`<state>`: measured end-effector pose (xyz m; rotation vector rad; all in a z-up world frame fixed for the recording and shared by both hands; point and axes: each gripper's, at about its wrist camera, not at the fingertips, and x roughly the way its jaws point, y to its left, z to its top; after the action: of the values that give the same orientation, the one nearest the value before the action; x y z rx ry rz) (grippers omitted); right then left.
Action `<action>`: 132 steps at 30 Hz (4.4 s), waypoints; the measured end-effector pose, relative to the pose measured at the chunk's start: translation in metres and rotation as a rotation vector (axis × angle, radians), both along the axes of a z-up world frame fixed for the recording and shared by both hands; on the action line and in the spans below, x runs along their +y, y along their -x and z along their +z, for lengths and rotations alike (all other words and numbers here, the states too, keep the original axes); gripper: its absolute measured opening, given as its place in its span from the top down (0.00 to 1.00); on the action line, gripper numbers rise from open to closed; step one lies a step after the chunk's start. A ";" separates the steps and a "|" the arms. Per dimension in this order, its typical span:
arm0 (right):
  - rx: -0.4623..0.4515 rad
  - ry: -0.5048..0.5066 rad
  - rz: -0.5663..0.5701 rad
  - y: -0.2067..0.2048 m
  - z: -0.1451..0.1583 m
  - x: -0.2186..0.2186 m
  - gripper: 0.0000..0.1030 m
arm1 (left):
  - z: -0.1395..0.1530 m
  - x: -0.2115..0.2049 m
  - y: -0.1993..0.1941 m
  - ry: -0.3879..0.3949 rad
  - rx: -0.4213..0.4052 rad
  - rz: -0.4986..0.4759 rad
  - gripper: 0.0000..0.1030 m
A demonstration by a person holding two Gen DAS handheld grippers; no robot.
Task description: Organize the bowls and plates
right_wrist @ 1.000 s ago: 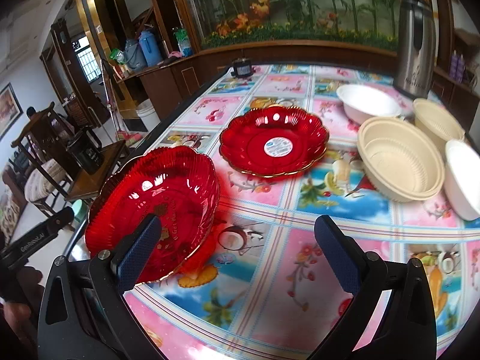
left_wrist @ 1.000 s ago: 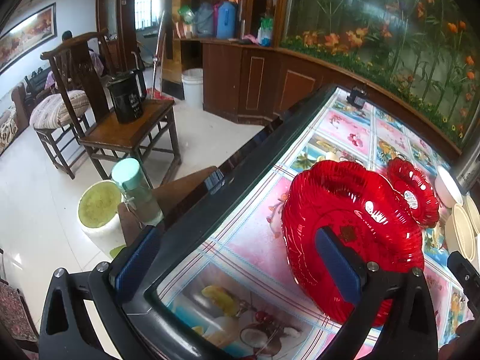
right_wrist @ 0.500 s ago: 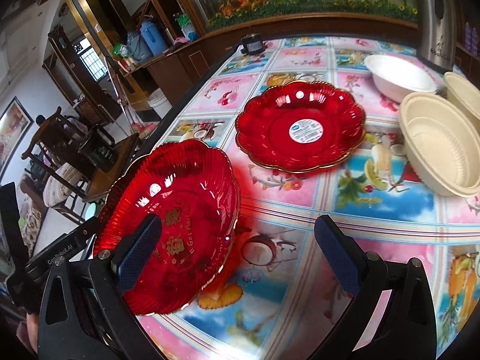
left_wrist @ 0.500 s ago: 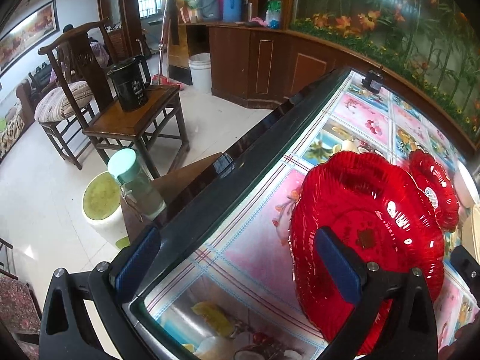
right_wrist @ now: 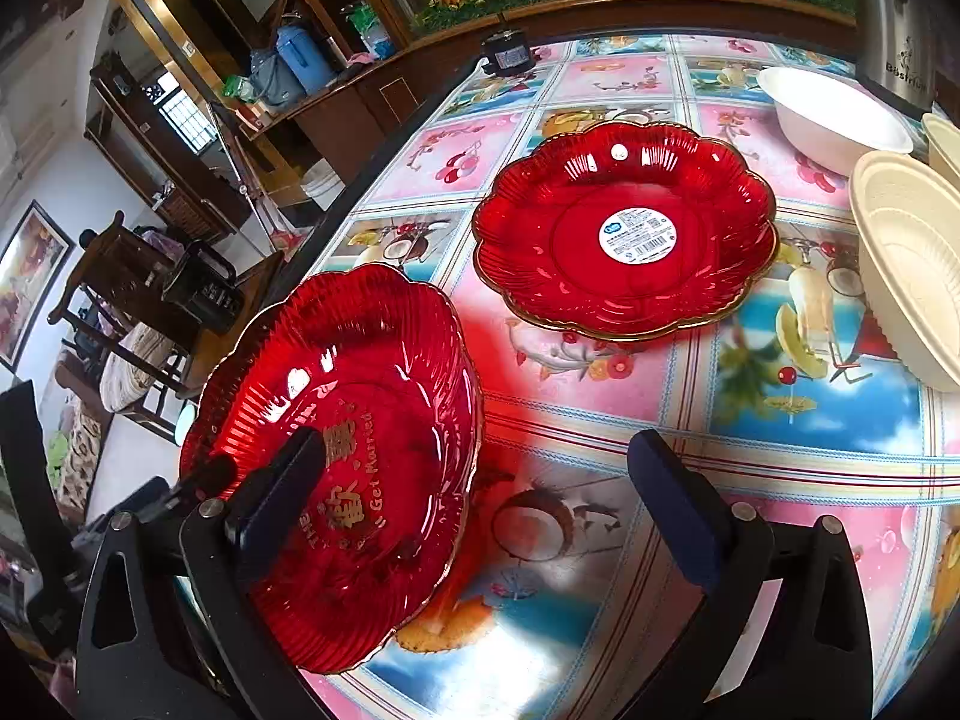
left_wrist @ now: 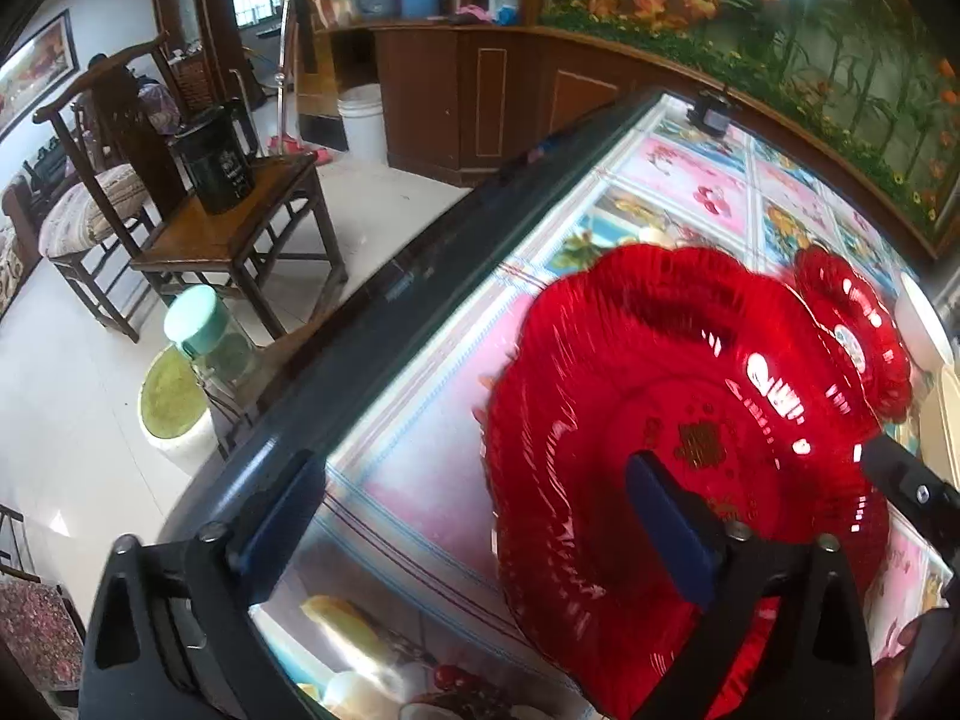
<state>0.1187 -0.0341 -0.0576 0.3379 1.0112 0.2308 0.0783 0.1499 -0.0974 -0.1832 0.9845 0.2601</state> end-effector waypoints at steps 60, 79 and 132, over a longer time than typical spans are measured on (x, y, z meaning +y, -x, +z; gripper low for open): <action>-0.103 -0.174 0.129 0.069 0.012 0.007 0.85 | 0.041 0.051 0.118 -0.016 -0.140 0.062 0.35; -0.059 -0.308 -0.247 0.020 0.007 -0.146 0.75 | 0.073 -0.093 0.072 0.230 -0.146 -0.274 0.21; 0.139 -0.380 -0.152 0.134 -0.020 -0.227 0.89 | 0.018 -0.181 0.039 0.507 0.250 -0.362 0.21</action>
<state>-0.0155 -0.2611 -0.0776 0.7825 1.0712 0.2643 0.0390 -0.0312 -0.0797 -0.4355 1.2996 -0.3115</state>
